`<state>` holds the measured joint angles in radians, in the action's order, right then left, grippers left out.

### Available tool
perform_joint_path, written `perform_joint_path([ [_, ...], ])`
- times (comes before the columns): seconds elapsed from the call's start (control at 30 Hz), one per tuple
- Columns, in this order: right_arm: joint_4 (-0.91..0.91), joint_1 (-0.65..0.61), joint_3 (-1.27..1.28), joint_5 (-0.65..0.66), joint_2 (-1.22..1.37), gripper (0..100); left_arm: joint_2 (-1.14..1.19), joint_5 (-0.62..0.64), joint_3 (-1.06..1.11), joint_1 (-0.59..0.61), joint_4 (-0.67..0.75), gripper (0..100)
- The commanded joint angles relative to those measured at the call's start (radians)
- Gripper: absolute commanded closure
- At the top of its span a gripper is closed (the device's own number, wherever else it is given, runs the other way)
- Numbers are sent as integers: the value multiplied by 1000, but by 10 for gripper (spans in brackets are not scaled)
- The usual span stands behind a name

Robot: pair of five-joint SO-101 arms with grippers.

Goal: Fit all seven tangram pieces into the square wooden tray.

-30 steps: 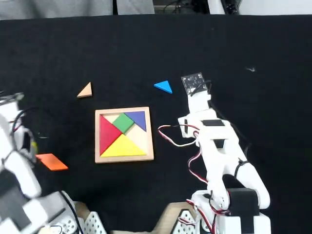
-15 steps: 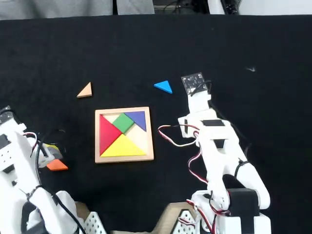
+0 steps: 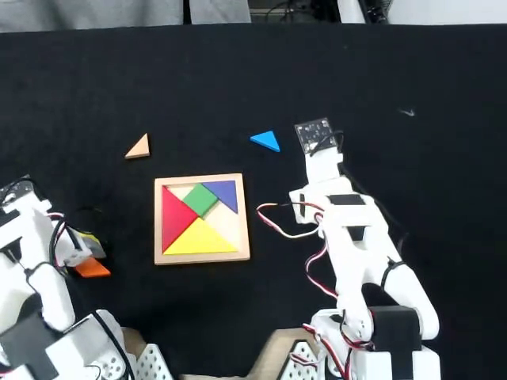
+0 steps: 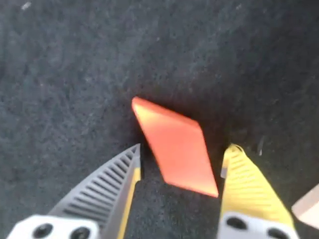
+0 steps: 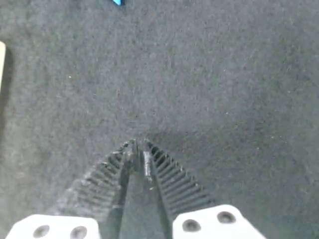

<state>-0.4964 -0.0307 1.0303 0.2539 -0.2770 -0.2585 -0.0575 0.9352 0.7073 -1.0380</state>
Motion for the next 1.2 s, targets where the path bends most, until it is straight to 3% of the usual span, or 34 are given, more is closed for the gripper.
perform_joint_path([
  [0.0,-2,5,-51,12,1,987,48,-5,-18,-12,66,737],
  [0.13,-2,5,-51,12,1,987,64,-5,-30,-13,68,752],
  [0.3,-2,5,-51,11,1,987,72,-14,-30,-18,69,880],
  [0.43,-2,5,-51,11,1,987,74,-14,-16,-77,66,944],
  [0.67,-2,5,-51,11,1,987,63,-12,-79,-196,61,960],
  [0.73,-2,5,-51,11,1,987,63,-14,-133,-223,2,960],
  [0.93,-2,5,-51,12,1,987,63,-14,-438,-335,-359,960],
  [1.17,-2,9,-56,11,1,987,63,-15,-684,-503,-574,960],
])
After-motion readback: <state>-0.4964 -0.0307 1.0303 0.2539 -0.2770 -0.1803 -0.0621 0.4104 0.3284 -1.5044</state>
